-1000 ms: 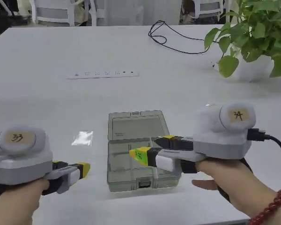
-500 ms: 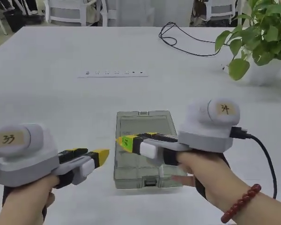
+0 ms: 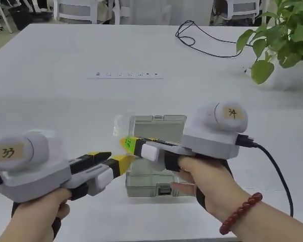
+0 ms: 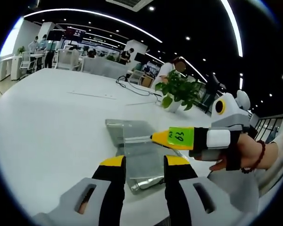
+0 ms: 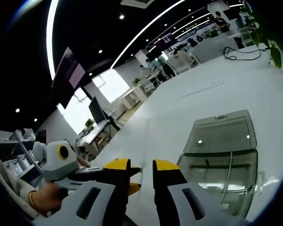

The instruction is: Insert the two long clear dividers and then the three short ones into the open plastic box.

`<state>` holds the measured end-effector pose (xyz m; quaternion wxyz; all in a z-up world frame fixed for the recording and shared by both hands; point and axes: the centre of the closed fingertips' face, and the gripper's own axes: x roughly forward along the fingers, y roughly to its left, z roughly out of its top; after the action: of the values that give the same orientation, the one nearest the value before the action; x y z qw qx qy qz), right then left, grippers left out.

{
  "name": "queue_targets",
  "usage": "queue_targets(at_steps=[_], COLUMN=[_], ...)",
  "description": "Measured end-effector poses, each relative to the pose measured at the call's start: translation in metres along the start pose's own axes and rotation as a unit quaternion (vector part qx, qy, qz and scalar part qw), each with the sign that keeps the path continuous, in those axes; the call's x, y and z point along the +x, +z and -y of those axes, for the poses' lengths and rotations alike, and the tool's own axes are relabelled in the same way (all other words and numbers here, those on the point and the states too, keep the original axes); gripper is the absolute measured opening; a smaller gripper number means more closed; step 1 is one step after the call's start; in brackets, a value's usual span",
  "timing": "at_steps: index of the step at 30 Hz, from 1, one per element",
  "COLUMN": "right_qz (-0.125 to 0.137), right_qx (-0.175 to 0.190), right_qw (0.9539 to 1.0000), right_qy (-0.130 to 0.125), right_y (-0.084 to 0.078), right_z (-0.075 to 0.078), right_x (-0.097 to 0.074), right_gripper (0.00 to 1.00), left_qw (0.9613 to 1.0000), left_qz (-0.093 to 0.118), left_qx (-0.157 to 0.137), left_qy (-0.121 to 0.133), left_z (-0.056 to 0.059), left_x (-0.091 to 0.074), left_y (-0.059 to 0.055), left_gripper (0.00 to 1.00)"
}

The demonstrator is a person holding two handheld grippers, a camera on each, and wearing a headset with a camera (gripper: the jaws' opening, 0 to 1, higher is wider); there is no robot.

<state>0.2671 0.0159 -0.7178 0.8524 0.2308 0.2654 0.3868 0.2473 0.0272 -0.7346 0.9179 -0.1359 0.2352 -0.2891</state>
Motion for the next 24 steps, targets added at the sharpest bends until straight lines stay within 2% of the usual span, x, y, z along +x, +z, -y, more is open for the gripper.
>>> queue_targets(at_steps=[6,10,14,24], right_qz=[0.007,-0.004,-0.008,0.0], right_qx=[0.011,0.031,0.041,0.049], right_qw=[0.9999,0.9993,0.9989,0.9986], right_qy=[-0.007,-0.022,-0.022,-0.02], right_y=[0.0018,-0.0024,-0.004,-0.0014], right_z=[0.0012,0.0072,0.0073,0.0049], right_x=[0.0021,0.002,0.0021,0.0023], right_gripper=[0.14,0.11,0.08,0.07], left_qw=[1.0,1.0,0.9999,1.0], left_qz=[0.001,0.0,-0.007,-0.007], left_qx=[0.001,0.003,0.009,-0.004], left_qy=[-0.004,-0.005,-0.001,0.0], left_z=[0.0034,0.0056,0.0069,0.007], left_x=[0.0008,0.0015,0.0033,0.0026], left_y=[0.0001,0.0001,-0.0019,0.0], left_gripper=[0.3,0.3,0.3,0.3])
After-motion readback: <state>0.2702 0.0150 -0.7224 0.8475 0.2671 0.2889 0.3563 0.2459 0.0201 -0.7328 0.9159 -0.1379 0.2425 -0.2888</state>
